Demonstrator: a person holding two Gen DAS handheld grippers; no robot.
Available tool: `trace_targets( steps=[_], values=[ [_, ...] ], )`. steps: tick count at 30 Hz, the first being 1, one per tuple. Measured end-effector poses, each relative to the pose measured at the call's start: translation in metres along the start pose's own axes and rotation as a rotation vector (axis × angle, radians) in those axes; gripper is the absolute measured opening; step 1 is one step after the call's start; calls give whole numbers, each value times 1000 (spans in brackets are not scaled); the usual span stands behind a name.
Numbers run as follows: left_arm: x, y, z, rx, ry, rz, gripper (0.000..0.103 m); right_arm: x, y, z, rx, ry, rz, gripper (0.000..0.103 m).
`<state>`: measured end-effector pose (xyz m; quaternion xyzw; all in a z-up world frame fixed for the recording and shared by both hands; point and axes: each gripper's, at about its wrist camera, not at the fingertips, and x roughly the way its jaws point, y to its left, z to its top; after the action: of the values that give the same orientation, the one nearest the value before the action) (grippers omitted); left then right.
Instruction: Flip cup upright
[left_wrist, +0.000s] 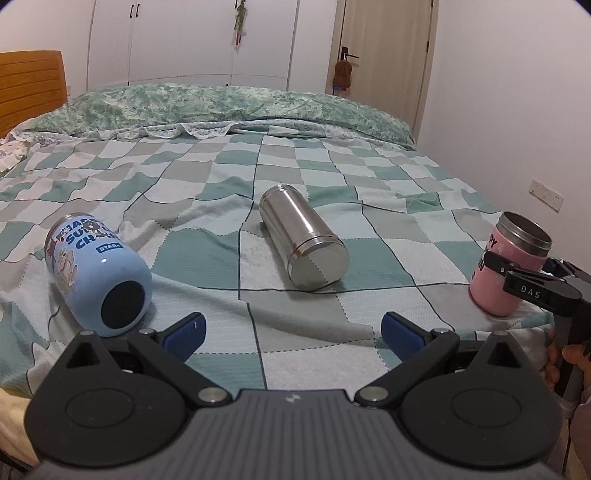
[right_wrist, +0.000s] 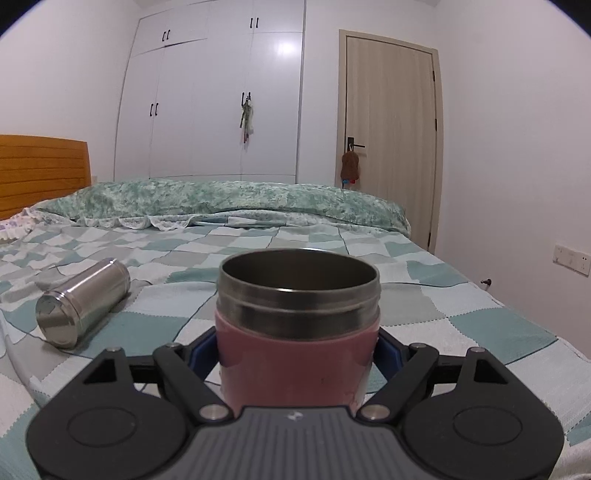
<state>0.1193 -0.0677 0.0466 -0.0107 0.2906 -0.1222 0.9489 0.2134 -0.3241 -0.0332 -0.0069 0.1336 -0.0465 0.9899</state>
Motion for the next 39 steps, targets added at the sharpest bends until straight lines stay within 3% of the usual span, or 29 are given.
trace_targets(
  steps=[5, 9, 17, 22, 27, 32, 39],
  values=[
    [-4, -5, -4, 10, -16, -1, 103, -6, 1, -1, -16, -3, 13, 85],
    [-20, -7, -6, 21, -87, -12, 103, -35, -8, -1, 36, -91, 59, 103],
    [-53, 4, -26, 13, -240, 12, 103, -104, -2, -16, -29, -233, 92, 103],
    [-68, 18, -58, 15, -326, 90, 103, -129, 3, -39, -41, -218, 125, 103],
    [-73, 32, -90, -14, -331, 149, 103, -141, 7, -70, -28, -172, 135, 103],
    [-78, 37, -112, -23, -371, 189, 103, -159, 7, -77, -36, -246, 114, 103],
    [-82, 41, -125, -25, -439, 214, 103, -163, 8, -83, -34, -256, 88, 103]
  ],
)
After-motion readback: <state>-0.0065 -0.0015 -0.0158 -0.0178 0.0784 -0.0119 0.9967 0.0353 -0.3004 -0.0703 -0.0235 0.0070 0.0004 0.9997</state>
